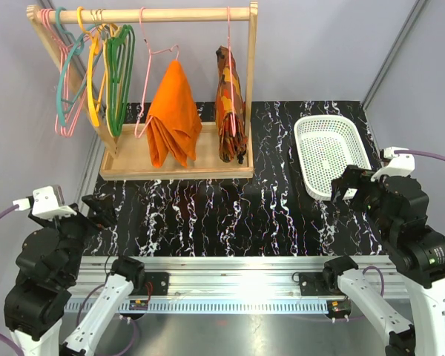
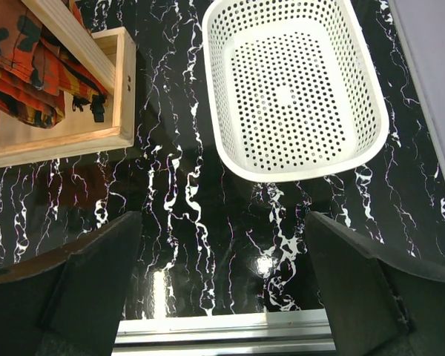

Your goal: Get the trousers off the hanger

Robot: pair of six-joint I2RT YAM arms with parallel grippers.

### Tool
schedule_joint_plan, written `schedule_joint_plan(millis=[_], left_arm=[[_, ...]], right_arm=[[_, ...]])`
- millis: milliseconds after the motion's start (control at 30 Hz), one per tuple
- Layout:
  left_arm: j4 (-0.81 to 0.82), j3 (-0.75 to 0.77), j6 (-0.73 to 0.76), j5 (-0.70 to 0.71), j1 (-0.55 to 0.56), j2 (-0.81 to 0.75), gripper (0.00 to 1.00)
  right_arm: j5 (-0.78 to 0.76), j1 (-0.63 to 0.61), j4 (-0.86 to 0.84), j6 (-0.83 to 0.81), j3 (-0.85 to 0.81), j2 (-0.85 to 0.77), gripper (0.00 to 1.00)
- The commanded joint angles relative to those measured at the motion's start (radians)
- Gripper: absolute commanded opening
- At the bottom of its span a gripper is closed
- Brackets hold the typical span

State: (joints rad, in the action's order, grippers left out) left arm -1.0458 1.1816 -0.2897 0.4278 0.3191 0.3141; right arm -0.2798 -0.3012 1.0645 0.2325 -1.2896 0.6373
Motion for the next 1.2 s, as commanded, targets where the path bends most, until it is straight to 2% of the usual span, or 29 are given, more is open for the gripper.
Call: schedule_joint_plan(millis=[0,133,300,400,533,600,800,900,1067,1167], left_arm=[[0.052,0.068,-0.006,-0.101,0.003,0.065,0.99],[0.078,0.150,-0.002,-0.199,0.003,0.135,0.99],[0.096,0.309,-0.005,-0.349,0.001,0.291,0.99],[0.073,0.488,-0.005,-0.421,0.001,0.443,0.99],[0.033,0.746,0.010,-0.422,0.003,0.637,0.99],[0.035,0.802,0.023,-0.419,0.003,0.715,0.99],[0.148,0.834,0.064,-0.455,0.003,0.842,0.99],[0.190,0.828,0.083,-0.431,0.003,0.887,0.94],[0.191,0.846,0.104,-0.267,0.003,1.014,0.89],[0.194,0.857,0.121,-0.241,0.003,1.083,0.81]], right_arm=[[-0.001,-0.007,-0.046,0.002,-0.033,0.004,0.99],[0.036,-0.007,-0.063,-0.002,-0.028,-0.008,1.00],[0.201,-0.009,-0.129,-0.016,0.027,-0.033,0.99],[0.209,-0.009,-0.138,-0.022,0.030,-0.030,0.99],[0.176,-0.009,-0.129,-0.030,0.030,-0.007,0.99],[0.182,-0.009,-0.132,-0.032,0.029,-0.004,0.99],[0.215,-0.009,-0.144,-0.035,0.035,-0.005,1.00],[0.222,-0.009,-0.149,-0.035,0.038,-0.008,0.99],[0.249,-0.009,-0.166,-0.030,0.056,-0.013,1.00],[0.266,-0.007,-0.175,-0.029,0.073,-0.019,0.99]])
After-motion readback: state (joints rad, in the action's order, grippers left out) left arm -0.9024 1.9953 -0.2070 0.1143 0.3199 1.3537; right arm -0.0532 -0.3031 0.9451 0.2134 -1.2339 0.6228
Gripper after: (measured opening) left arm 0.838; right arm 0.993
